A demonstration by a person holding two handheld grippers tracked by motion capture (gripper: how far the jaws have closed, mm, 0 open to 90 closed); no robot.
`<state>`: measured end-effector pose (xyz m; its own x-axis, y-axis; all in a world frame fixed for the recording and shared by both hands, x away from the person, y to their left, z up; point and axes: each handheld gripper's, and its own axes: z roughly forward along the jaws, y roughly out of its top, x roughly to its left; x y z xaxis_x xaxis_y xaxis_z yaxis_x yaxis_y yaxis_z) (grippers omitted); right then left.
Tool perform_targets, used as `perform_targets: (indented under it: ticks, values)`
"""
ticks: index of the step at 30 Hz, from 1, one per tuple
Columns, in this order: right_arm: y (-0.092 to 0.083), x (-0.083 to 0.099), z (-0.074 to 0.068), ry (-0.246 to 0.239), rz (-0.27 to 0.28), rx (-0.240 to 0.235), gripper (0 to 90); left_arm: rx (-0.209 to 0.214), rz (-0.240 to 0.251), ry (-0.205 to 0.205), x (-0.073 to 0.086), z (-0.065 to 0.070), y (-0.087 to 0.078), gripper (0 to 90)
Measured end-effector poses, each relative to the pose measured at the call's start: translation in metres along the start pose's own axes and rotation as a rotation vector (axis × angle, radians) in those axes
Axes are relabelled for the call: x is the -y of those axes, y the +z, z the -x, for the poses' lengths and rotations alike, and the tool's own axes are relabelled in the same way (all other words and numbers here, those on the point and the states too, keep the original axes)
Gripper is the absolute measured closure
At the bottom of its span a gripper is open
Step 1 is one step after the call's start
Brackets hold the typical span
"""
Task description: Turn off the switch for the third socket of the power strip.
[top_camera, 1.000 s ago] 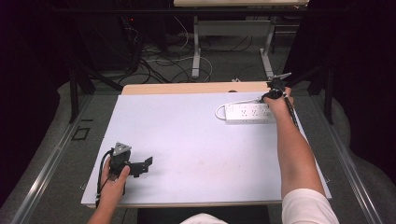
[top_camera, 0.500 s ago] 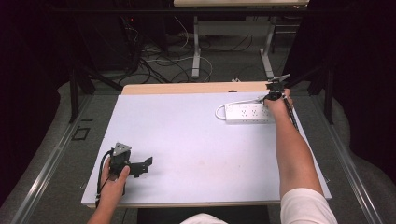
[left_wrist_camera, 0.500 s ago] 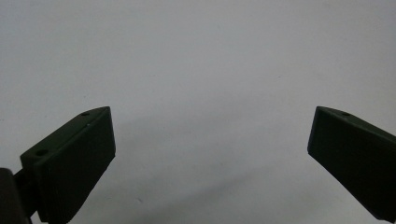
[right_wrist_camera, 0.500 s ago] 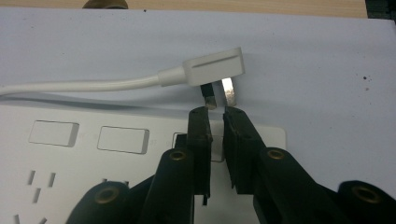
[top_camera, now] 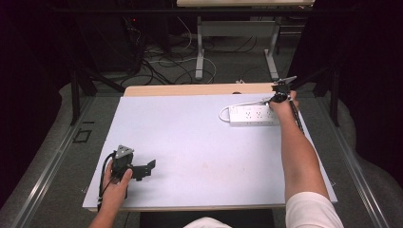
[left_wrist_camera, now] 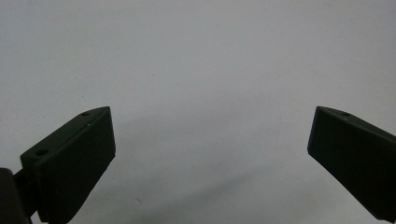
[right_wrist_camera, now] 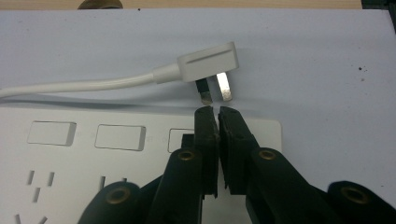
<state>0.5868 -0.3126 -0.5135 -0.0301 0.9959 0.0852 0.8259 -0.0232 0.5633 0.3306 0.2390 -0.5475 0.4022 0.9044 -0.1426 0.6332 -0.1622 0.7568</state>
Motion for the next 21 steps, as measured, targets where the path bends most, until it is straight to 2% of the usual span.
perform_targets:
  ticks: [21]
  values:
    - [-0.0006,0.0004,-0.0012,-0.004,0.0,0.014,89.3,-0.002,-0.001,0.0,0.0001,0.0002,-0.0005,0.7]
